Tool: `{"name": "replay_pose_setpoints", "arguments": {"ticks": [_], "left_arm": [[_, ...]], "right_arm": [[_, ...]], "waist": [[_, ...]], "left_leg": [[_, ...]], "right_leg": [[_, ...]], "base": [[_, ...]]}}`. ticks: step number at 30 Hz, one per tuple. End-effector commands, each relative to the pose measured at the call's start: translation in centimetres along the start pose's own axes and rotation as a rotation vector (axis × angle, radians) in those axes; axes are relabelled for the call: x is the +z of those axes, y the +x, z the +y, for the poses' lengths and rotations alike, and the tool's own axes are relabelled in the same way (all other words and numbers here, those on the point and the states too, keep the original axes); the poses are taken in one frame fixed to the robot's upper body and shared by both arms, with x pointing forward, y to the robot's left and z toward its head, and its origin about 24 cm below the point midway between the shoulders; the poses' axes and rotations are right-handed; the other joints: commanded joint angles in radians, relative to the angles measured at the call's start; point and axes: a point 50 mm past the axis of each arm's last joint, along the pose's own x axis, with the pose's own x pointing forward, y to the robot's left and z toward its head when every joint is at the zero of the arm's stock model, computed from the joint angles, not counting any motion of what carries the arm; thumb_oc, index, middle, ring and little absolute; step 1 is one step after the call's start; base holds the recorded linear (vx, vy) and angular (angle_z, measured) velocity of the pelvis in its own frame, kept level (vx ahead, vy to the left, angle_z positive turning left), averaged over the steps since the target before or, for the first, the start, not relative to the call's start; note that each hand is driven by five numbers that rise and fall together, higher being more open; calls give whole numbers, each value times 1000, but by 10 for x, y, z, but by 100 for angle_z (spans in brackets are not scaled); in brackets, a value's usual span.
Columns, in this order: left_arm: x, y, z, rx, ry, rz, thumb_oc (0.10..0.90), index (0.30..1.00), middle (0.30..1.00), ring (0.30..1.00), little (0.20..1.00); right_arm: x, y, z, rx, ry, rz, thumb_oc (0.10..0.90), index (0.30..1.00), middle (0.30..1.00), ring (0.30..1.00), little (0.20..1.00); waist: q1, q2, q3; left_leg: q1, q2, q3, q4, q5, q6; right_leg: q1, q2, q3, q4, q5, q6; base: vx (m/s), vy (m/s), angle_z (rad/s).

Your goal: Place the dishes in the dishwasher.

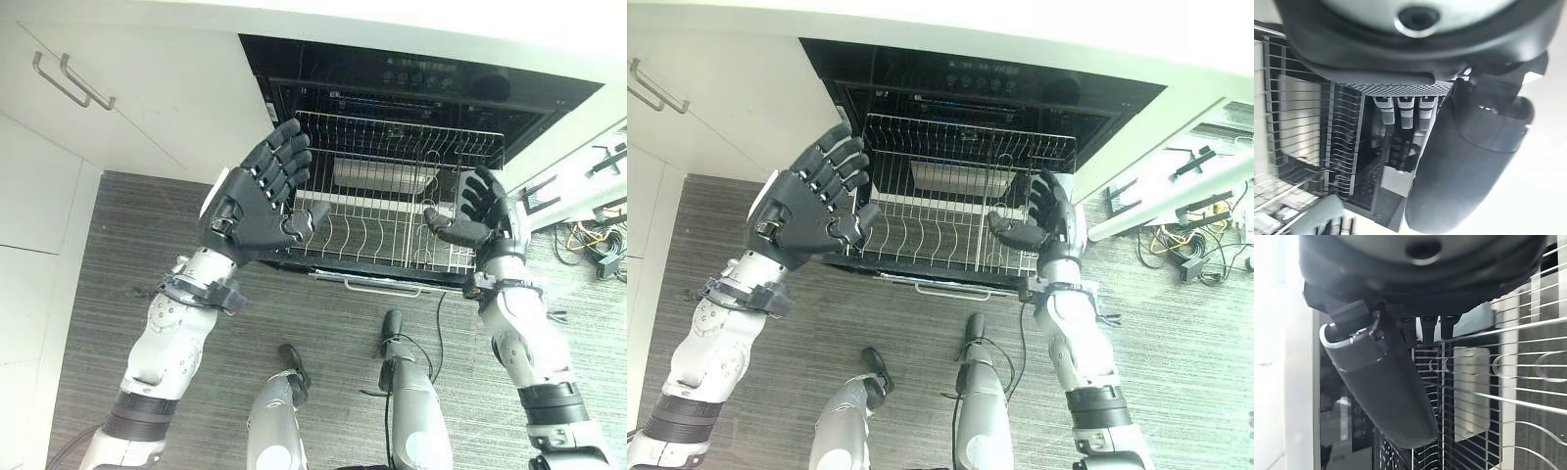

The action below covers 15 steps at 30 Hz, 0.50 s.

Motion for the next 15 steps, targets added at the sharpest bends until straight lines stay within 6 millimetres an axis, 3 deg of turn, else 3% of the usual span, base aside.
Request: {"name": "replay_pose_setpoints", "arguments": {"ticks": [1, 7, 8, 9, 10, 12, 15], "left_arm": [[32, -6, -13, -49, 77, -230, 800, 900, 900, 900, 900], [29, -27, -3, 26, 66, -204, 800, 900, 900, 900, 900], [29, -28, -3, 30, 64, -204, 800, 900, 900, 900, 900], [29, -31, -1, 39, 62, -204, 800, 900, 900, 900, 900], [29, -32, -1, 42, 60, -204, 800, 900, 900, 900, 900], [28, -37, -1, 52, 56, -197, 800, 900, 900, 900, 900], [28, -42, 0, 51, 54, -173, 800, 900, 900, 900, 900]], "right_arm": [[56, -2, -2, 69, 73, -310, 800, 900, 900, 900, 900], [58, -21, -13, 117, 64, -335, 800, 900, 900, 900, 900], [59, -22, -14, 118, 57, -340, 800, 900, 900, 900, 900], [60, -24, -15, 120, 40, -353, 800, 900, 900, 900, 900], [61, -25, -15, 122, 37, -356, 800, 900, 900, 900, 900], [63, -30, -16, 135, 21, -374, 800, 900, 900, 900, 900], [65, -35, -19, 148, 5, -380, 800, 900, 900, 900, 900]], "waist": [[-8, 4, -176], [1, -15, -250], [0, -19, -249], [7, -18, -267], [6, -22, -265], [17, -25, -291], [27, -38, -308]], "left_leg": [[103, 8, -50, -72, -112, -8], [165, 10, -24, -72, -119, -7], [160, 13, -5, -72, -100, -1], [177, 7, -22, -72, -123, -5], [173, 9, -3, -72, -104, 1], [200, -5, -20, -72, -134, 1], [212, -26, -9, -72, -129, 19]], "right_leg": [[20, -8, 15, 140, -257, 85], [95, -15, -5, 140, -270, 89], [92, -19, -19, 140, -255, 79], [114, -20, -13, 140, -273, 91], [111, -24, -28, 140, -258, 81], [146, -32, -25, 140, -277, 96], [162, -55, -48, 140, -255, 101]], "base": [[185, 171, -3], [78, 117, 0], [116, 181, 8], [-25, 84, 7], [156, 153, 12], [99, 199, 11], [36, 205, 7]]}}
